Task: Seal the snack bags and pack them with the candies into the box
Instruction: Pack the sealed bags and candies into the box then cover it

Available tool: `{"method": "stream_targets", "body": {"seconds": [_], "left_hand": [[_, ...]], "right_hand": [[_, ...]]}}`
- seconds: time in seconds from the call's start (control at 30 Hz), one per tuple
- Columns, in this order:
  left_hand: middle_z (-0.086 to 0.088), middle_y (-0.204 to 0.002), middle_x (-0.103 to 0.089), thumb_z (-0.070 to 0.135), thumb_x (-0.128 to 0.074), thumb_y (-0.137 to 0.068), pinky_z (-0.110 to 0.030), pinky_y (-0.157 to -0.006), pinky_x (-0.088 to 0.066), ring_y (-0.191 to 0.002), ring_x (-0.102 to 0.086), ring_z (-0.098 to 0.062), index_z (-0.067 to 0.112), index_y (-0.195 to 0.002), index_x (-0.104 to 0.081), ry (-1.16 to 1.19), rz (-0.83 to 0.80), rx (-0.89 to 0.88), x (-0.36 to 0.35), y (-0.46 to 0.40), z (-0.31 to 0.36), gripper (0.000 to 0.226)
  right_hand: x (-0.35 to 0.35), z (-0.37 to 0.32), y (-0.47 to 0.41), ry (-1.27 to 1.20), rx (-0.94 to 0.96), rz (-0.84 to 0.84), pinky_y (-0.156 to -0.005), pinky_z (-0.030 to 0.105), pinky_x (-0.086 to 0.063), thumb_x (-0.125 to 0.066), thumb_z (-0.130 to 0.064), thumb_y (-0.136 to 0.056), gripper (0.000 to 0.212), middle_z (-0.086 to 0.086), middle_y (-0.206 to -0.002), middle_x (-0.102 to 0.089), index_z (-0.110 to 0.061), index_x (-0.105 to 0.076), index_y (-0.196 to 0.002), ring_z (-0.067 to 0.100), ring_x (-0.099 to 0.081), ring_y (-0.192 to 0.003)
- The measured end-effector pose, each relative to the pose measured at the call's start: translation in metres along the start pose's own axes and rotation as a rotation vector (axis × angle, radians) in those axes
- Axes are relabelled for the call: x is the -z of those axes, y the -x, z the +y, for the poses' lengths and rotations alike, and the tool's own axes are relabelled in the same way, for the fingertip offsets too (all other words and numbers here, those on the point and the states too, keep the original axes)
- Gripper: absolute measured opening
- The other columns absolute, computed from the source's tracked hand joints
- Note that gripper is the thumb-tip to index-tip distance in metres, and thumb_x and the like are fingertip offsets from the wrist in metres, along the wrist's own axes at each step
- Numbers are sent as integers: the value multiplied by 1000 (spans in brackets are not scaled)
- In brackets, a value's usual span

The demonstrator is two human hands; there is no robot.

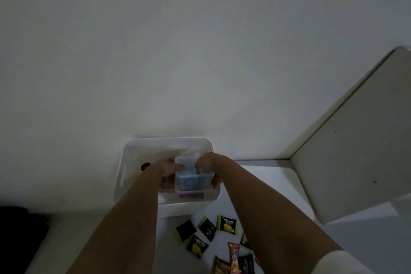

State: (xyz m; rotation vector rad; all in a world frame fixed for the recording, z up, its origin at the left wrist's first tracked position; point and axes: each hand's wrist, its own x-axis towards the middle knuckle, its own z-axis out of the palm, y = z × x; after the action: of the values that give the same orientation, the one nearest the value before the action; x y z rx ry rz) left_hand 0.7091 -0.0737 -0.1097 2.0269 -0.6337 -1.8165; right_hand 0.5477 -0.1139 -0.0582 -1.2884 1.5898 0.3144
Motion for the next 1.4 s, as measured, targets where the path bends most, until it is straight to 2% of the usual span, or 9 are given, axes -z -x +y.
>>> {"method": "stream_targets", "body": {"seconds": [0.1,0.27,0.4,0.57,0.67,0.77,0.93,1.17,1.4], "left_hand": [[-18,-82,-71,32,-77,-87,-43,-70,-62,-74,-70,-32,0,-91,-67,-58,-40,42,0,-15,-7,34],[-19,-104,-75,34,-78,-85,-49,-81,-62,-95,-73,-34,1,-107,-69,-90,-59,25,2,-39,-20,40],[-17,-103,-75,21,-81,-82,-49,-84,-61,-95,-72,-34,1,-109,-70,-52,-63,16,-2,-52,-33,35],[-19,-103,-72,20,-74,-87,-47,-80,-62,-95,-70,-36,8,-102,-70,-77,62,-109,-17,-60,-48,20],[-15,-95,-69,24,-70,-91,-41,-69,-60,-89,-66,-33,13,-90,-69,-192,105,-174,-22,-63,-56,10],[-17,-82,-66,22,-68,-91,-45,-68,-60,-74,-60,-30,9,-77,-67,-328,151,-234,-22,-65,-60,19],[-10,-101,-69,44,-61,-90,-37,-74,-57,-91,-68,-33,18,-108,-67,-444,369,-335,-23,-37,-45,33],[-1,-105,-70,36,-53,-91,-30,-80,-40,-100,-65,-25,25,-111,-69,-448,678,-562,-69,44,-22,27],[2,-90,-70,34,-53,-94,-33,-73,-52,-84,-65,-19,25,-100,-68,-497,690,-847,-158,81,-70,18]], "right_hand": [[-2,-11,6,113,-1,-46,-105,44,-43,-59,-24,-99,43,19,-140,-50,-3,-53,-136,38,-49,-129],[-13,-13,-11,279,-18,-55,-105,48,-47,-73,-32,-90,69,17,-147,-45,-9,-41,-146,39,-49,-129],[-32,-3,-35,478,56,22,-104,46,-47,-80,-29,-84,80,14,-147,-46,-9,-38,-148,37,-50,-130],[-69,23,-74,519,28,176,-103,54,-44,-85,-54,-65,115,15,-151,-32,-26,-20,-155,40,-41,-135],[-81,33,-70,539,40,345,-87,57,-51,-79,-41,-78,97,16,-143,-35,-24,-20,-153,39,-46,-127],[-82,35,-62,582,88,405,-88,50,-53,-69,-26,-89,71,14,-140,-40,-12,-35,-151,35,-50,-125],[-46,39,-30,363,303,436,-90,37,-55,-70,-24,-85,36,11,-118,-68,-11,-66,-118,29,-66,-110],[9,106,15,-46,456,661,-93,34,-53,-64,-35,-86,34,3,-118,-71,-19,-71,-115,22,-66,-108],[21,246,38,-157,375,690,-88,30,-50,-61,-33,-90,32,1,-113,-72,-18,-69,-117,21,-66,-106]]}}
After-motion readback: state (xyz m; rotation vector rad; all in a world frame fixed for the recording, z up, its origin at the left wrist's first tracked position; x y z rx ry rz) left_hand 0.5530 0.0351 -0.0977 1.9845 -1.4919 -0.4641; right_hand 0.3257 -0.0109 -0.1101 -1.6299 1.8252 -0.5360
